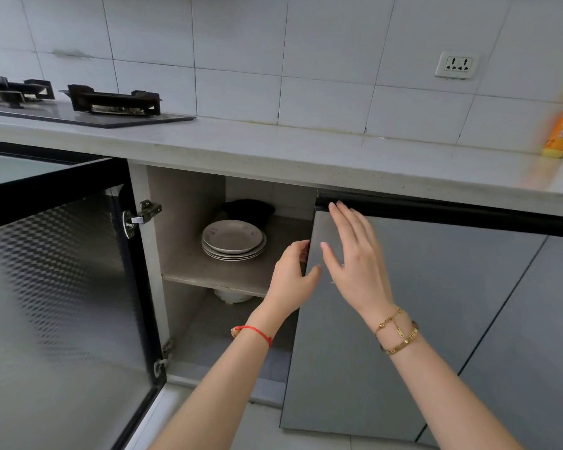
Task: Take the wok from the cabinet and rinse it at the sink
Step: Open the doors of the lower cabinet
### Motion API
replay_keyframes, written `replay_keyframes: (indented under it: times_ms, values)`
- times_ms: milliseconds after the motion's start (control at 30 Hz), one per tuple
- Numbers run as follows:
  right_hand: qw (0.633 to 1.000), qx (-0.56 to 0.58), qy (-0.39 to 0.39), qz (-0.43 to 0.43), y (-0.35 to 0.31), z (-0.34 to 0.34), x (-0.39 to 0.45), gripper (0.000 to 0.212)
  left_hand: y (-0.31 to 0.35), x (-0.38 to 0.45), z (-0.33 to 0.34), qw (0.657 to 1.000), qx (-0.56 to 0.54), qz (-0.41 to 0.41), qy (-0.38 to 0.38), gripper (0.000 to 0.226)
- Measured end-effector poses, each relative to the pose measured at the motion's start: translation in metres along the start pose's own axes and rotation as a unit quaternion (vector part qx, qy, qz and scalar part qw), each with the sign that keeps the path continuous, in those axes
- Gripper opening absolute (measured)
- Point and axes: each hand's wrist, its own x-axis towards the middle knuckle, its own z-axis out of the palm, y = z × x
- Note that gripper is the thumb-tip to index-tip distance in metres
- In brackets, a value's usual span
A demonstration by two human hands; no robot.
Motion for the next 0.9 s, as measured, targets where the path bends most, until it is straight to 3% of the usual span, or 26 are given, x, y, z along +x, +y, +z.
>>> replay_keyframes:
  times_ms: [667,900]
  values:
    - [0.996,0.076,0.038,0.01,-0.041,-0.078,-0.09,0.056,0.035,-0.111,-0.017,0.996,-0.04,0.081,0.011,0.022]
    - [0.986,0.077,0.146,-0.002,-0.047,-0.115,-0.125,0.055,0.047,-0.138,-0.012,0.99,-0.09,0.103,-0.026,0.011]
